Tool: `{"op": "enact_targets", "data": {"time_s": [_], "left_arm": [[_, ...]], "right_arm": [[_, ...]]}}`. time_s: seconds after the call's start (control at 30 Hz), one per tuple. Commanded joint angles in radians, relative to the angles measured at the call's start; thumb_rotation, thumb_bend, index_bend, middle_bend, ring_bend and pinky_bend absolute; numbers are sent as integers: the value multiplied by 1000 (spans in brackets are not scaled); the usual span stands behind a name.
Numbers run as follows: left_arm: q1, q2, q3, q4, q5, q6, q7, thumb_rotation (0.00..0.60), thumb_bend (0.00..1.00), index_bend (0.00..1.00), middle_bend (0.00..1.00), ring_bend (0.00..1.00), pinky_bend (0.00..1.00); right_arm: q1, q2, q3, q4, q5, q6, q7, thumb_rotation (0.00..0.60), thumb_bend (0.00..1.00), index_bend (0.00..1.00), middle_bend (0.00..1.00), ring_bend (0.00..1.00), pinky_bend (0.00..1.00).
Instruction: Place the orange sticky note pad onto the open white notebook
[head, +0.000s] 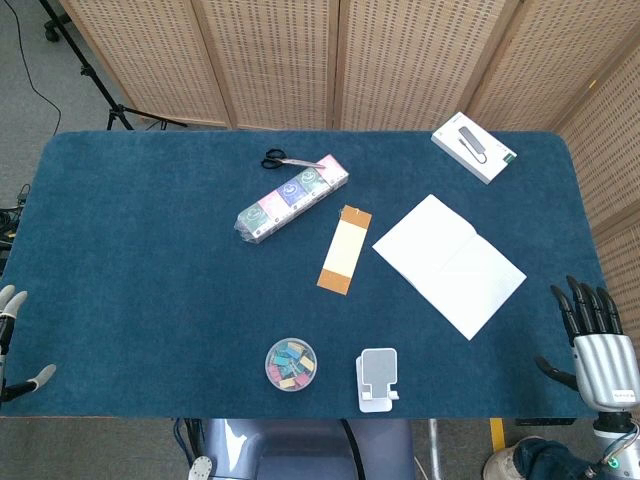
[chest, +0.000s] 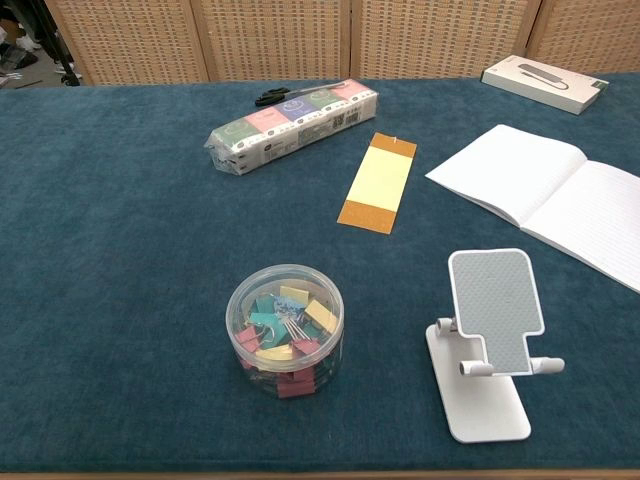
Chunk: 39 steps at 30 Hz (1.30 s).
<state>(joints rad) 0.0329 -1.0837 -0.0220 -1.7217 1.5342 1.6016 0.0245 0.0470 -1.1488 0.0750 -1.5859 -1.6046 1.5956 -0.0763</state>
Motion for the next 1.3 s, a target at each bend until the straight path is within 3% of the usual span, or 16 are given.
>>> {"op": "enact_targets", "data": {"time_s": [0.03, 0.33, 0.63, 0.8, 1.03, 1.3], "left_arm": [[0, 2, 2, 0, 2, -1, -3, 600, 0, 0, 0, 0, 0], [4, 3, 0, -1, 10, 14, -15, 600, 0, 0, 0, 0, 0], [-7, 4, -24, 3, -23, 3, -21, 600, 0, 0, 0, 0, 0], [-13, -3, -40, 11, -64, -11, -13, 600, 0, 0, 0, 0, 0], [-20, -13, -57, 19, -106, -26, 7, 600, 0, 0, 0, 0, 0], [-30, -25, -70, 24, -139, -44, 28, 600, 0, 0, 0, 0, 0]], "right_arm": [[2, 2, -1, 1, -2, 0, 11, 600, 2, 0, 0, 0, 0], [45, -2, 2, 26, -16, -57, 20, 600, 2, 42, 0, 0, 0], [334, 60, 89, 27, 33, -461, 51, 600, 115, 125, 0, 0, 0], [489, 43, 121, 81, 28, -638, 33, 600, 131, 174, 0, 0, 0], [678, -59, 111, 235, -31, -815, 65, 600, 152, 234, 0, 0, 0], [803, -216, 79, 426, -94, -854, 122, 600, 211, 277, 0, 0, 0]]}}
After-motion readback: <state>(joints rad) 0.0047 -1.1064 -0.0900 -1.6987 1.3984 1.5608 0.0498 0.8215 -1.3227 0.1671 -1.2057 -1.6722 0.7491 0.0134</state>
